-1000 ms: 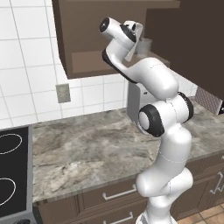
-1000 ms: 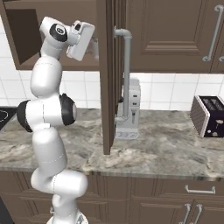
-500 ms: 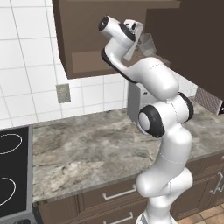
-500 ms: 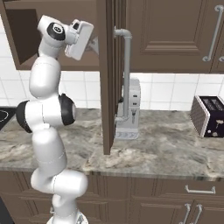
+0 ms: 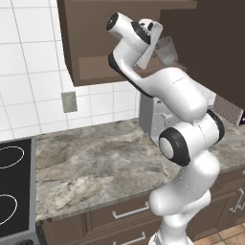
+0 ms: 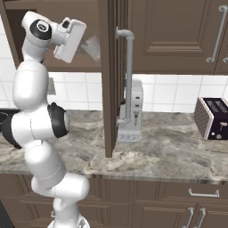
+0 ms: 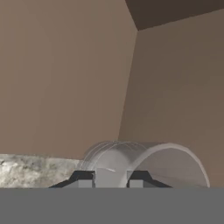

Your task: There is a bowl on the dining counter. Grab a lemon wedge from the fridge and place it in the bowl. Then get the liquor bottle and glass cup from the cabinet and place them next to the bowl.

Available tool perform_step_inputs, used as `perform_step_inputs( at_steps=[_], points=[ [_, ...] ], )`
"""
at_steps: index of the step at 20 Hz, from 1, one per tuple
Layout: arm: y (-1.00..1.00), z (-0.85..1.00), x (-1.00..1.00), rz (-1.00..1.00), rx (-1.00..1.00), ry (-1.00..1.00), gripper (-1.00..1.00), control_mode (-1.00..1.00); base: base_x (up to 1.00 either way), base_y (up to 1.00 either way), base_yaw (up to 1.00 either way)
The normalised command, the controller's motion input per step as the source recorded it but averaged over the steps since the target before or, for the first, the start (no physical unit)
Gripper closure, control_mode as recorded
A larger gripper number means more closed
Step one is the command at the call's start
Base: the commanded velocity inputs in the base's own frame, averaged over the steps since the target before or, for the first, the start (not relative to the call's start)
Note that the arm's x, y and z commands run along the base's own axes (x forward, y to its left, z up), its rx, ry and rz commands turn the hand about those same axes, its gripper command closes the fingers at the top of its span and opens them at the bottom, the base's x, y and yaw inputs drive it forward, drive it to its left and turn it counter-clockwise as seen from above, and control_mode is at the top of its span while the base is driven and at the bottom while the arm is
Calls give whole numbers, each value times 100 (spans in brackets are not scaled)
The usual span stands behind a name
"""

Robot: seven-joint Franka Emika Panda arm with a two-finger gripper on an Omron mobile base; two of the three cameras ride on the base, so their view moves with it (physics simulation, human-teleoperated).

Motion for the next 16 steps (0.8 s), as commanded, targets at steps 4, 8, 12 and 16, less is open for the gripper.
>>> perform_step_inputs(
  at_steps=[4, 8, 12, 16],
  points=[
    [1, 2, -100, 0, 3, 0, 100, -100, 0, 0, 0],
    [3, 0, -100, 2, 7, 0, 100, -100, 0, 0, 0],
    [0, -1, -100, 6, 17, 0, 100, -100, 0, 0, 0],
    [1, -13, -100, 5, 22, 0, 100, -100, 0, 0, 0]
  ],
)
